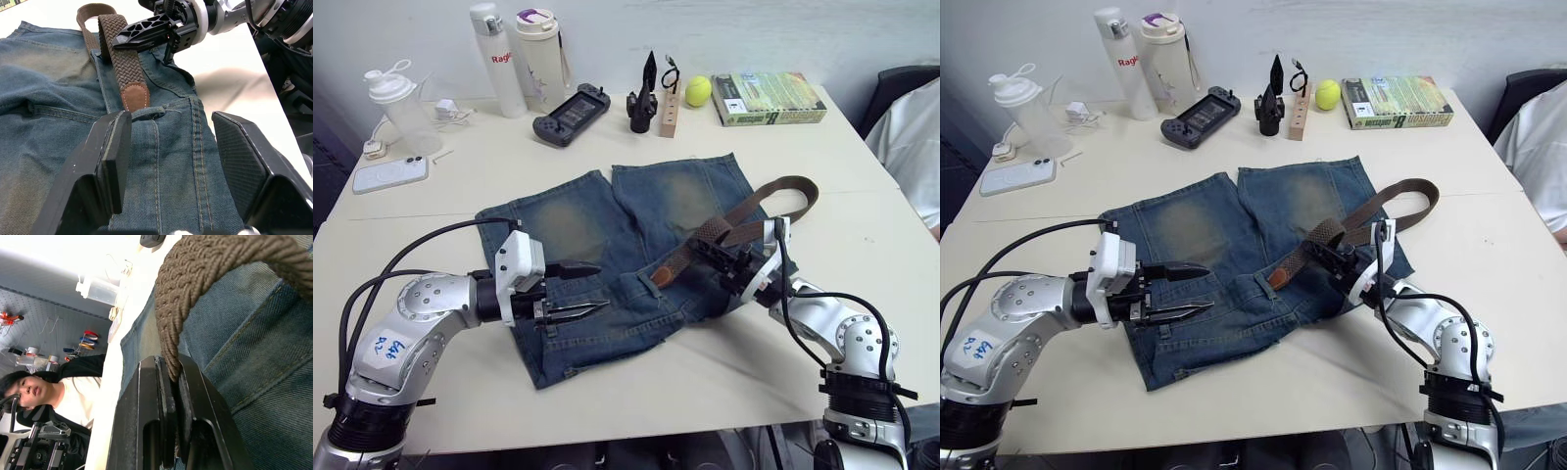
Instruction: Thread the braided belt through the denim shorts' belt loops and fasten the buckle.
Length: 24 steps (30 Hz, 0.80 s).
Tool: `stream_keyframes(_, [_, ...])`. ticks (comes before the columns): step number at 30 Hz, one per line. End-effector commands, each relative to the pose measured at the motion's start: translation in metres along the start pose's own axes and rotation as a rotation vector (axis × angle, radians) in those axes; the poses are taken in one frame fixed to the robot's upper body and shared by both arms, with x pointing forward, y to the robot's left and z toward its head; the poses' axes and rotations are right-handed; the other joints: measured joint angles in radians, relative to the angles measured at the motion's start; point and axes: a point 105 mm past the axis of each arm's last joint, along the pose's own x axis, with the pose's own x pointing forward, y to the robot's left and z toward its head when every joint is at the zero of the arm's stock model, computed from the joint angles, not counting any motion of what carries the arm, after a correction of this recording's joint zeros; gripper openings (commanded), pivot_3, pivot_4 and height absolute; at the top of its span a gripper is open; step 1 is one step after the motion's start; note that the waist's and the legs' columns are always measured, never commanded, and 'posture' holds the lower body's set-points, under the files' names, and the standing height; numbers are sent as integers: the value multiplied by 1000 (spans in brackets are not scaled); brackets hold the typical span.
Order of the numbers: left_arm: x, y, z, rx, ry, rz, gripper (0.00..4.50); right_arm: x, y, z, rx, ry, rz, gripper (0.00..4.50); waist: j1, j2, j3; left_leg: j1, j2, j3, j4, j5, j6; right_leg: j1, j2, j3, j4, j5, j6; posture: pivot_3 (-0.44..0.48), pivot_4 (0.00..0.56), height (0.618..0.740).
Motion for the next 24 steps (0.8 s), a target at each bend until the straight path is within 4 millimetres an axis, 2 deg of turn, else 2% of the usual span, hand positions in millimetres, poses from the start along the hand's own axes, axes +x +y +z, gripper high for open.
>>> stream_keyframes(1, [1,0,4,24,-8,-4,2918,-2,7,2,-1,2,38,0,0,0,0,0,0,0,0,0,0,0,0,0,0,0,0,0,150,720])
stream_keyframes(6, [0,-1,4,24,-2,-7,2918,-5,-8,5,2,-9,-3,0,0,0,0,0,0,0,0,0,0,0,0,0,0,0,0,0,150,720])
stream_keyframes(12, [-1,-1,3,22,5,-6,2918,-3,-15,0,1,13,-13,0,0,0,0,0,0,1,0,0,0,0,0,0,0,0,0,0,150,720])
stream_keyframes(19, [-2,-1,2,27,14,-1,2918,4,-21,-20,-29,101,-34,0,-1,0,0,0,0,1,0,0,0,0,0,0,-1,0,0,0,150,720])
stream_keyframes(24, [-2,0,1,31,21,0,2918,14,-17,-34,-58,143,-17,0,-1,0,0,0,1,1,0,0,0,0,0,0,-1,0,0,0,150,720])
